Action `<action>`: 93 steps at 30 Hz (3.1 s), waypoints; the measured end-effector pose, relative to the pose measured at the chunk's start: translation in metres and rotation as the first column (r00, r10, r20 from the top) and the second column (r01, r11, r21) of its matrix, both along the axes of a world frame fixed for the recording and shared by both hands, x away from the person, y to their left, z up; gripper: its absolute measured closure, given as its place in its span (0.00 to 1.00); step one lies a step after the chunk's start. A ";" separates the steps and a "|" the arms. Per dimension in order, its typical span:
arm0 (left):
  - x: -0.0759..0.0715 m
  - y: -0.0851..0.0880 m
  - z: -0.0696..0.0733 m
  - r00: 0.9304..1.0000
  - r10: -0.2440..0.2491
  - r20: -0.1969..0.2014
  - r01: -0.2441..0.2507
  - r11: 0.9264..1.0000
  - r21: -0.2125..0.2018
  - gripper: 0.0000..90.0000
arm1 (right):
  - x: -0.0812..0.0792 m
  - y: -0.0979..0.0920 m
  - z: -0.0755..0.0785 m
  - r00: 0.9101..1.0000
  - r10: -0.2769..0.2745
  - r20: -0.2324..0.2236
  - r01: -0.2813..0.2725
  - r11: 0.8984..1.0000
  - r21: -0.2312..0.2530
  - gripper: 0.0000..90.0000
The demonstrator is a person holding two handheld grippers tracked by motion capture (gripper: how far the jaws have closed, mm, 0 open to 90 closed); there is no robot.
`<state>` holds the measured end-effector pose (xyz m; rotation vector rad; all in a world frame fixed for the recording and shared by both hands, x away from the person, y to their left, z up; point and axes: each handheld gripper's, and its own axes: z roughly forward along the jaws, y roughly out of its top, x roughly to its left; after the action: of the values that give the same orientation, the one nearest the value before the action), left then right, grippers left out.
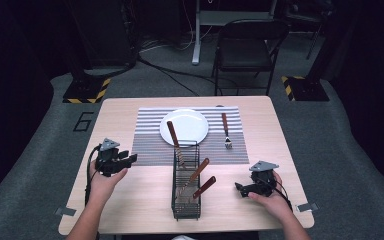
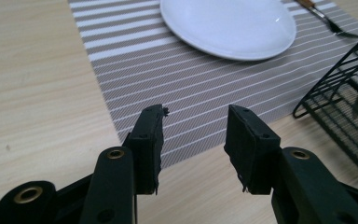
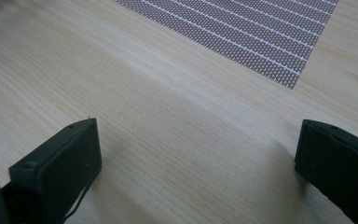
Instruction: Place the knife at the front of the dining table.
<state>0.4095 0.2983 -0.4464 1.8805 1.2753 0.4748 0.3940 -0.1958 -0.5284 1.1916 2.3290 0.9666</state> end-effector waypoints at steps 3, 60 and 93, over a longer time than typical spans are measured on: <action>0.001 -0.008 0.004 1.000 -0.023 0.004 0.022 1.000 0.009 0.63 | 0.000 0.000 0.000 1.000 0.000 0.001 0.000 1.000 0.000 0.00; 0.025 -0.113 0.045 0.959 -0.280 0.043 0.281 0.959 -0.025 0.70 | 0.000 0.000 0.000 1.000 0.000 0.000 0.000 1.000 0.000 0.00; 0.023 -0.116 0.043 0.960 -0.271 0.068 0.275 0.960 -0.051 0.83 | 0.000 0.000 0.000 1.000 -0.001 -0.002 0.001 1.000 0.004 0.00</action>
<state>0.4327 0.1825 -0.4031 1.9391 0.9597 0.3405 0.3937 -0.1954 -0.5284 1.1962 2.3290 0.9700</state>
